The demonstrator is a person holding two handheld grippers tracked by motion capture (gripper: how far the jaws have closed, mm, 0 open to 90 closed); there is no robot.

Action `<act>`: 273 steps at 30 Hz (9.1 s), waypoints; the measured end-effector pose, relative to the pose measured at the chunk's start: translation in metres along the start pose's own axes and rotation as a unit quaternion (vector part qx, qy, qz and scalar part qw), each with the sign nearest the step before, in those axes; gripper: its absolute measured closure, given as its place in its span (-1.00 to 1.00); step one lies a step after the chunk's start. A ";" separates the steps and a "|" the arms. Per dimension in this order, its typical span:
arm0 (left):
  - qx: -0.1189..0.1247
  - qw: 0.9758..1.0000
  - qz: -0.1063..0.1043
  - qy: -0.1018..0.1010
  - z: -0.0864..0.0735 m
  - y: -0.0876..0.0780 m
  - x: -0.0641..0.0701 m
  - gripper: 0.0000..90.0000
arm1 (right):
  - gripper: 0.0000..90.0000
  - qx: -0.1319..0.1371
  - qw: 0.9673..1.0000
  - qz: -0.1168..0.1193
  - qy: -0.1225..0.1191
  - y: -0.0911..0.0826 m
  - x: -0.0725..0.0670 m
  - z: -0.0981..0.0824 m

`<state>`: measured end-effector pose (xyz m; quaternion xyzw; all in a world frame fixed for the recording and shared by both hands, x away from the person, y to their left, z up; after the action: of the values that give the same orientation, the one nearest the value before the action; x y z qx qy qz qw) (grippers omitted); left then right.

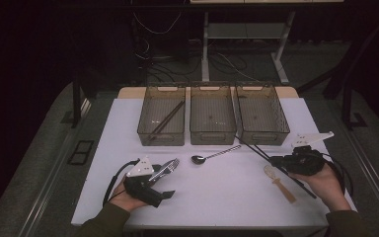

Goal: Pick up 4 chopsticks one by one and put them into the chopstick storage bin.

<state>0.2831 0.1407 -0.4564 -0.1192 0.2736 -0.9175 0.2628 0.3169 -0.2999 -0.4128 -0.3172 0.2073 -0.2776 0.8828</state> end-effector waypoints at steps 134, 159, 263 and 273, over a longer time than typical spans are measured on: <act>0.011 1.000 -0.016 0.011 0.002 -0.002 0.003 -1.00 | -0.05 0.036 0.998 -0.020 0.036 0.197 -0.044 0.243; 0.007 1.000 -0.012 0.012 0.000 -0.003 0.002 -1.00 | -0.53 0.050 0.998 -0.026 -0.001 0.099 -0.014 0.156; -0.006 0.999 -0.007 0.035 0.000 0.000 0.004 -1.00 | 0.91 -0.029 0.998 -0.049 0.039 -0.019 0.032 -0.063; -0.006 0.999 -0.007 0.034 0.000 0.000 0.004 -1.00 | 0.91 0.006 0.998 -0.044 0.039 -0.033 0.031 -0.055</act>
<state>0.2797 0.1387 -0.4560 -0.0911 0.2873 -0.9212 0.2463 0.2983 -0.3649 -0.4356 -0.3098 0.2256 -0.3296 0.8628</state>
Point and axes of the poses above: each handheld gripper's, and its own axes: y roughly forward along the jaws, z roughly out of its top, x roughly to its right, the point moved 3 cm from there along y, roughly forward along the jaws, and after that the axes turned 4 degrees about z, right-handed, at the moved point
